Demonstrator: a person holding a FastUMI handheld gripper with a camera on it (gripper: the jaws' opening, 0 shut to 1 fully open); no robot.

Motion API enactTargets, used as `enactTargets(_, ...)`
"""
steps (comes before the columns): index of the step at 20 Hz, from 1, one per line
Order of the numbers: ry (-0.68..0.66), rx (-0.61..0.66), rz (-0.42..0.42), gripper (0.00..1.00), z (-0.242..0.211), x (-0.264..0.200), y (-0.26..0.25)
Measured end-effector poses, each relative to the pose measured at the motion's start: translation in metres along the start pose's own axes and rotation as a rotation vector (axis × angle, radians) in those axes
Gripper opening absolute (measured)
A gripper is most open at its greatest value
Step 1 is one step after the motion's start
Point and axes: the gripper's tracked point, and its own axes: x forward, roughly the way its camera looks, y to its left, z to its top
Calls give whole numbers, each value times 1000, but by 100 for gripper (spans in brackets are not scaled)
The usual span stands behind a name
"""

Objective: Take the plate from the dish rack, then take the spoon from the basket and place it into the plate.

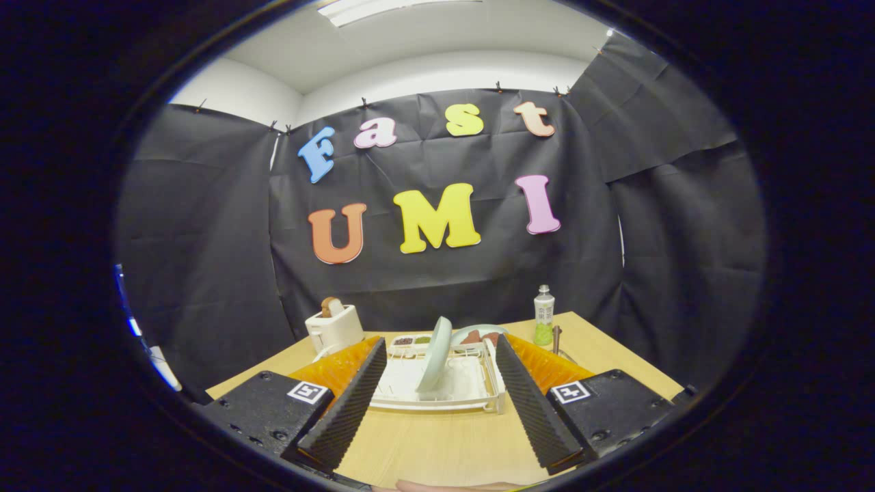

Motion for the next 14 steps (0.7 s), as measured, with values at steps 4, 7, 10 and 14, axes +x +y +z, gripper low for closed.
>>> enactTargets(4, 10, -35, -21, 100, 1, 15, -4)
enactTargets(7, 60, -59, -10, 100, 3, 35, -2)
enactTargets(10, 99, -105, -17, 100, 17, 65, -2)
enactTargets(14, 195, -149, -32, 100, 28, 109, 2)
